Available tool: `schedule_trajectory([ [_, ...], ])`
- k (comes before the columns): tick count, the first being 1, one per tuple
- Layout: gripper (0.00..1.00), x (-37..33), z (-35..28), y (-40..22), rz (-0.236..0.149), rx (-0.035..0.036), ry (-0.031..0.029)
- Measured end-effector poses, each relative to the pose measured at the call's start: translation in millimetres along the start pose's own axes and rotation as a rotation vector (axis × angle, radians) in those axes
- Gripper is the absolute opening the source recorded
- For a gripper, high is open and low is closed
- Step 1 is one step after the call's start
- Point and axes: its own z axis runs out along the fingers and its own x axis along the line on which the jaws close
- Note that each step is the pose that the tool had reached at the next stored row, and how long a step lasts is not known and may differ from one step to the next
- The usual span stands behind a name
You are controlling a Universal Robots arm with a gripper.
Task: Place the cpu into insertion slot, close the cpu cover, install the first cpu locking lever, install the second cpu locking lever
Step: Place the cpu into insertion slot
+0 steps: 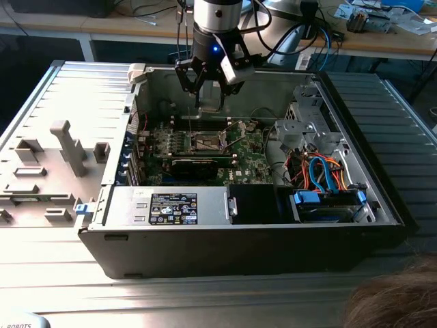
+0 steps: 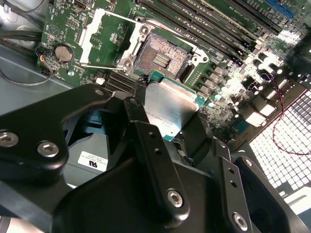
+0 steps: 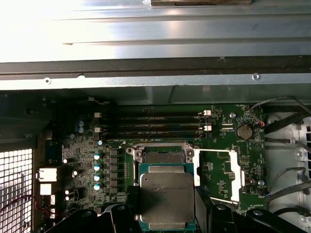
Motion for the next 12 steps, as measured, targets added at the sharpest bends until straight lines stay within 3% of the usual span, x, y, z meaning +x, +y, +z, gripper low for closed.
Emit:
schedule_trajectory([
  [12, 0.54, 0.0, 2.1, -0.1, 0.0, 0.0007, 0.0],
])
